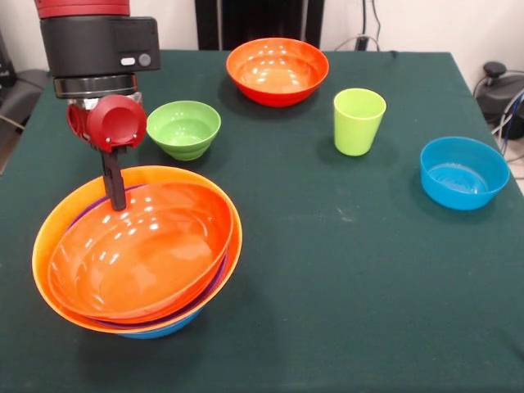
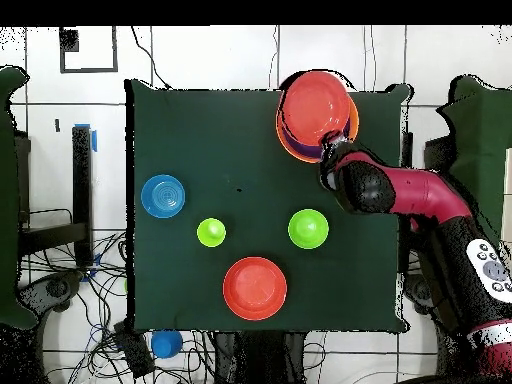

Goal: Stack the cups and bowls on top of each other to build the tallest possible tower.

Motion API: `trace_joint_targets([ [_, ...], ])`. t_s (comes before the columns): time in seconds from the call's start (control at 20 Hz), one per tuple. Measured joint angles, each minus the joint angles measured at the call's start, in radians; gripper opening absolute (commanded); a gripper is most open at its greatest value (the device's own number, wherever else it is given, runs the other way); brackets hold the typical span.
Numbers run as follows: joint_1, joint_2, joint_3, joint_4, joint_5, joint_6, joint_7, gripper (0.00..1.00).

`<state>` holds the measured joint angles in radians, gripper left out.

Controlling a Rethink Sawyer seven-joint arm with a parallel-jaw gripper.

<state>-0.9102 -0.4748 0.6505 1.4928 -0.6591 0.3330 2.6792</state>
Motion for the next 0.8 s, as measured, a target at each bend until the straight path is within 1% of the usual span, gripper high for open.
trace_joint_targets([
  [0.5,-0.007,0.003,0.001,0.000,-0.009,-0.012,0.000,0.00],
  [0.8,0.000,-0.012,0.000,0.001,-0.010,-0.011,0.000,0.00],
])
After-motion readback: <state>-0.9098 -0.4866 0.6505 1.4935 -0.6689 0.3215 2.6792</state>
